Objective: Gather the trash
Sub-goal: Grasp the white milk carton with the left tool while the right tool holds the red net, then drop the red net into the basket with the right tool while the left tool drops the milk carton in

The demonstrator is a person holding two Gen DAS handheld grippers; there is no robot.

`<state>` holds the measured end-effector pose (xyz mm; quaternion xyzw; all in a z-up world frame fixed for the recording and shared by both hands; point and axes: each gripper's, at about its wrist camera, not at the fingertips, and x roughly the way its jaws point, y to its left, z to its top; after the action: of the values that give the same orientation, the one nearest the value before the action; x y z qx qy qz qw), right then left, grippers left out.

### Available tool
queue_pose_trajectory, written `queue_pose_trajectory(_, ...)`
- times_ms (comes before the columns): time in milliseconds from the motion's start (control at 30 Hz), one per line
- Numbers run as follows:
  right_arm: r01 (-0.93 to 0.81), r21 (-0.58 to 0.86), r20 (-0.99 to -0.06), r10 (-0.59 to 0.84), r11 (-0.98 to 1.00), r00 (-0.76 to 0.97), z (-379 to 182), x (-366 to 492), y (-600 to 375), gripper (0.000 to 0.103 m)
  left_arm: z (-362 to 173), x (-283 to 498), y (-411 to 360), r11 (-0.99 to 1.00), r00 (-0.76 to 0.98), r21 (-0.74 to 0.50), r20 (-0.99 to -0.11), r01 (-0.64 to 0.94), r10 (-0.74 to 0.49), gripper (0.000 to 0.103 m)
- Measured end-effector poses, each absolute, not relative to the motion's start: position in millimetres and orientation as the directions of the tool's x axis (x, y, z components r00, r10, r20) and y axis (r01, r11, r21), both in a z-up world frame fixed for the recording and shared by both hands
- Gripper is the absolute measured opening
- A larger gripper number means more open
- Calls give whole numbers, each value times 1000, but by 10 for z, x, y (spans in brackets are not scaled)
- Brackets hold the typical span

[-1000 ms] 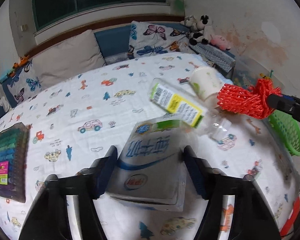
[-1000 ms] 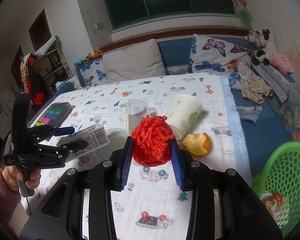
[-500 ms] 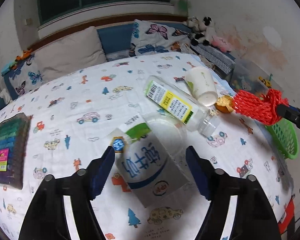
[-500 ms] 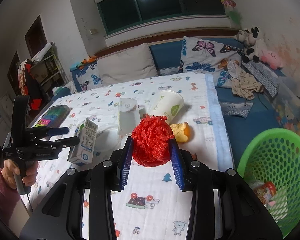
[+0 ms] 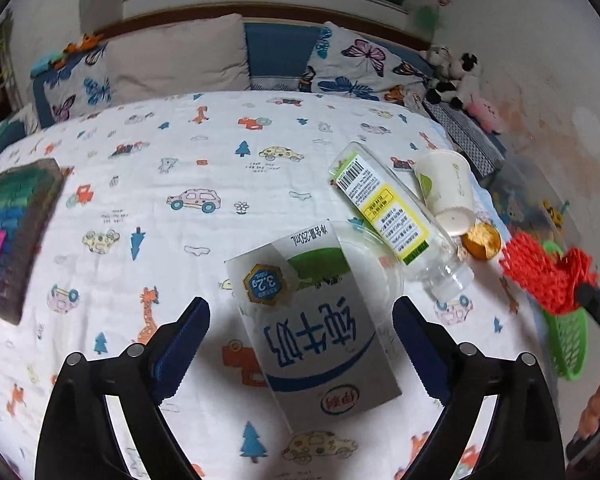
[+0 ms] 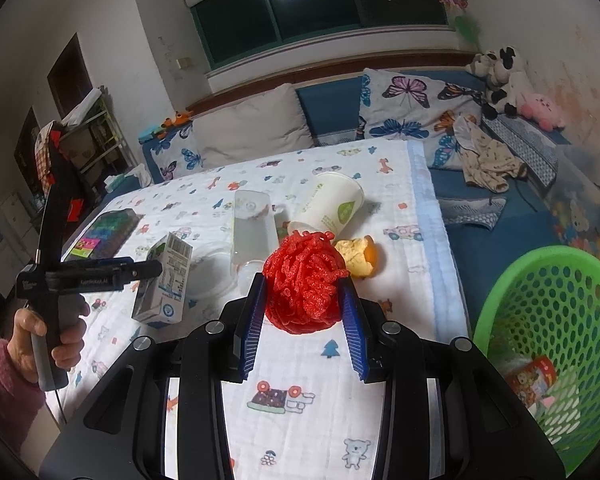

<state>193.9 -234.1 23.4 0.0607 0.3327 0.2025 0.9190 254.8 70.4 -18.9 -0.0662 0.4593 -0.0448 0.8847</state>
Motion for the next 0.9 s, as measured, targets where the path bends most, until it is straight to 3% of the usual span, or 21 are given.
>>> queue_pose_trajectory(167,-320,232,-589,394,919,705,224,1904,-2402,38,-258,2635,673,986,556,-162,-823,-34,-116,89)
queue_pose_trajectory(367,-296,225,-594,371,928,714,195,1846,-2529,38,-286,2657,629,987,550,-158,-827,-32,-114,67)
queue_pose_trajectory(900,-158,226,-602,265,961,753,111,1559,-3181,38,247,2287,88,973,629,-167,-743,157,-229,66)
